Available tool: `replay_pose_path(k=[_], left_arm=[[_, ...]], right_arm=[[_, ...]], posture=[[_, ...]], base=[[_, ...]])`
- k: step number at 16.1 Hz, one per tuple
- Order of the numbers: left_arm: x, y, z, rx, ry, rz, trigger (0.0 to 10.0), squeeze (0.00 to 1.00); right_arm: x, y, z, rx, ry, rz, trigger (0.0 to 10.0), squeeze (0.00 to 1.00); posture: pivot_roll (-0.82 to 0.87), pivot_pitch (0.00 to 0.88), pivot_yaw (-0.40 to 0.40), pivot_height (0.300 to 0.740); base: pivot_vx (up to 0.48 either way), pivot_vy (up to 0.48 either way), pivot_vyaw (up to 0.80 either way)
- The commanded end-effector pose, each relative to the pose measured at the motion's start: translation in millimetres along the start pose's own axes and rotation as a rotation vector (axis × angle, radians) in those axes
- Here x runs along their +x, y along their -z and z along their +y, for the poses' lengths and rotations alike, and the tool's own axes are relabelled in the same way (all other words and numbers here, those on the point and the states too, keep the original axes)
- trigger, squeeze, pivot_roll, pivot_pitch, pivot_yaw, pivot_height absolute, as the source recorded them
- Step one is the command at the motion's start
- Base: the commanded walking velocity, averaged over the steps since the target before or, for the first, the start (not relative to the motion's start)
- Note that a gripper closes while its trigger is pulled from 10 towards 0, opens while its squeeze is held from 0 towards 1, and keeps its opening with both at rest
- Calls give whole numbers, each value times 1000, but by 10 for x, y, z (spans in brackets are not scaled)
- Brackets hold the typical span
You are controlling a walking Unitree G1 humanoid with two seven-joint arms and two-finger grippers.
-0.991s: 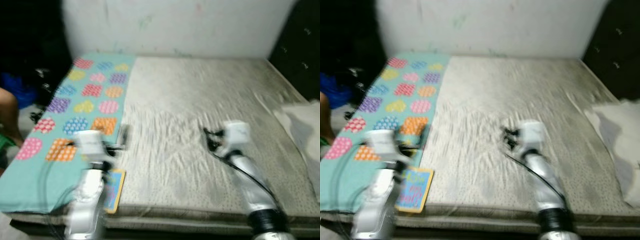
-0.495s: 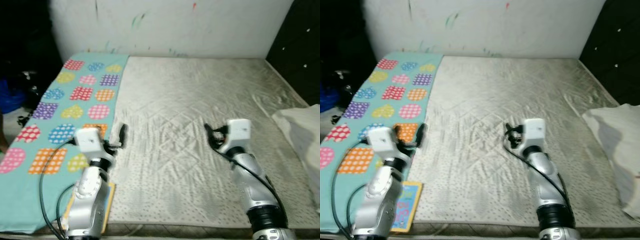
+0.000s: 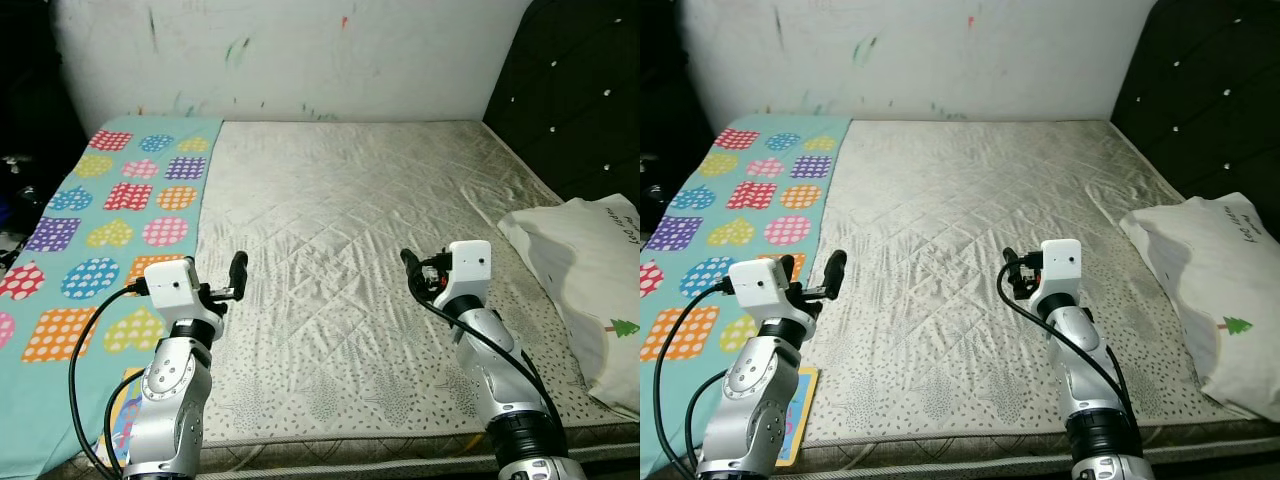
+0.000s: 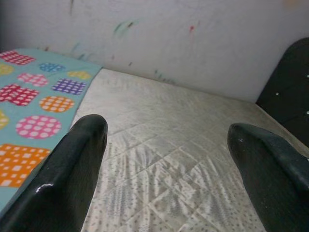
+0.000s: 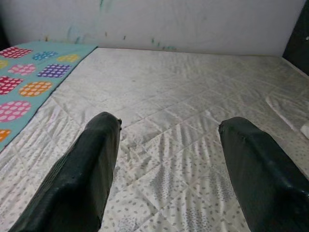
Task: Clean up the room
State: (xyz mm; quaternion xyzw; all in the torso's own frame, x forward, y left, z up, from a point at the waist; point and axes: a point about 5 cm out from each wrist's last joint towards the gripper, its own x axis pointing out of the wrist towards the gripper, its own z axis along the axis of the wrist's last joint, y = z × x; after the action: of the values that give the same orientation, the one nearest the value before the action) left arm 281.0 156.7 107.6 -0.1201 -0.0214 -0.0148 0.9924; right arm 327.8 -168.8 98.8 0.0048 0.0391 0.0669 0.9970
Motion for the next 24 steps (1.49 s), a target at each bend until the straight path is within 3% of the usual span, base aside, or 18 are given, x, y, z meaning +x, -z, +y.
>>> replay_pose_path(k=[1,17,24], left_arm=[[0,0,3,-3,4,6,10000,0],[9,-5,2,1,4,8,10000,0],[9,3,5,3,-7,12,10000,0]], right_arm=[[10,-17,6,2,-2,-5,10000,0],[20,-78,55,8,-20,-39,10000,0],[9,-76,32,-4,1,-42,10000,0]], posture=[[-37,23,-26,740],[-38,26,-26,740],[-38,25,-32,740]], base=[[0,375,0],[0,405,0],[0,0,0]])
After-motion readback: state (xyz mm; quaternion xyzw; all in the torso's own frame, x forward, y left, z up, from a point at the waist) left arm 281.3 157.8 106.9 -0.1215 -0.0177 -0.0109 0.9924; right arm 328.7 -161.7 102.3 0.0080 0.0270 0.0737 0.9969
